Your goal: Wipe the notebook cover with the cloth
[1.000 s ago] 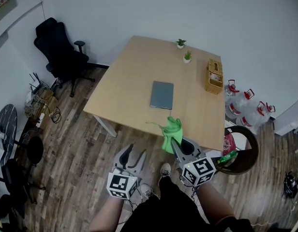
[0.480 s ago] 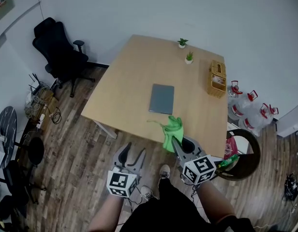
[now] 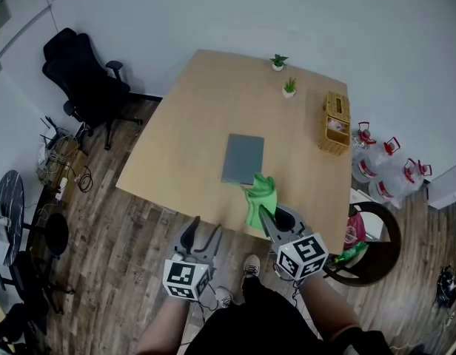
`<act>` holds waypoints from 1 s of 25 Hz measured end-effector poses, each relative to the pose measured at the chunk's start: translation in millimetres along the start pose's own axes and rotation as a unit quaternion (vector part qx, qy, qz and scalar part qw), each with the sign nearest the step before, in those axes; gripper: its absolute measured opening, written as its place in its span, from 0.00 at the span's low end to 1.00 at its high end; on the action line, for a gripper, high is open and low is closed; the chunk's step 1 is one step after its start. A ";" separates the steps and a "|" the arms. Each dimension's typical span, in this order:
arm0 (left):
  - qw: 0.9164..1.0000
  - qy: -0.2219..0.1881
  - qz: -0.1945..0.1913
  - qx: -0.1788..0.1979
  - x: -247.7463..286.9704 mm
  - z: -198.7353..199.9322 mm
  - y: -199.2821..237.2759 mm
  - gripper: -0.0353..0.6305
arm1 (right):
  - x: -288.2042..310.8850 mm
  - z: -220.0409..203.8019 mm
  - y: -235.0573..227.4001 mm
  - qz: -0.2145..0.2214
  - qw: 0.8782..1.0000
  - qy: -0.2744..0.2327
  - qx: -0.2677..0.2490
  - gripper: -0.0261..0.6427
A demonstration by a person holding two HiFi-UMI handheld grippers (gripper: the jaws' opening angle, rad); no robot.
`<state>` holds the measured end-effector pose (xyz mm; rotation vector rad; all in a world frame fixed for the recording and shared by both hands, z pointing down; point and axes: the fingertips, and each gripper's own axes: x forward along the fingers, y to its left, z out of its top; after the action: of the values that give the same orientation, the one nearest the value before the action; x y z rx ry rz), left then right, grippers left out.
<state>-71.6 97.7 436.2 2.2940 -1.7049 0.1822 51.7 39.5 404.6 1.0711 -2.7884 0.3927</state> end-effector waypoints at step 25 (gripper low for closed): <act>0.998 0.030 0.046 -0.041 102.7 15.4 21.1 0.37 | 62.8 21.9 -82.2 0.043 0.999 0.002 0.022 0.13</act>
<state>-62.2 -6.7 451.6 2.1317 -1.7557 0.1945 59.9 -65.6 412.8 0.9591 -2.8416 0.4682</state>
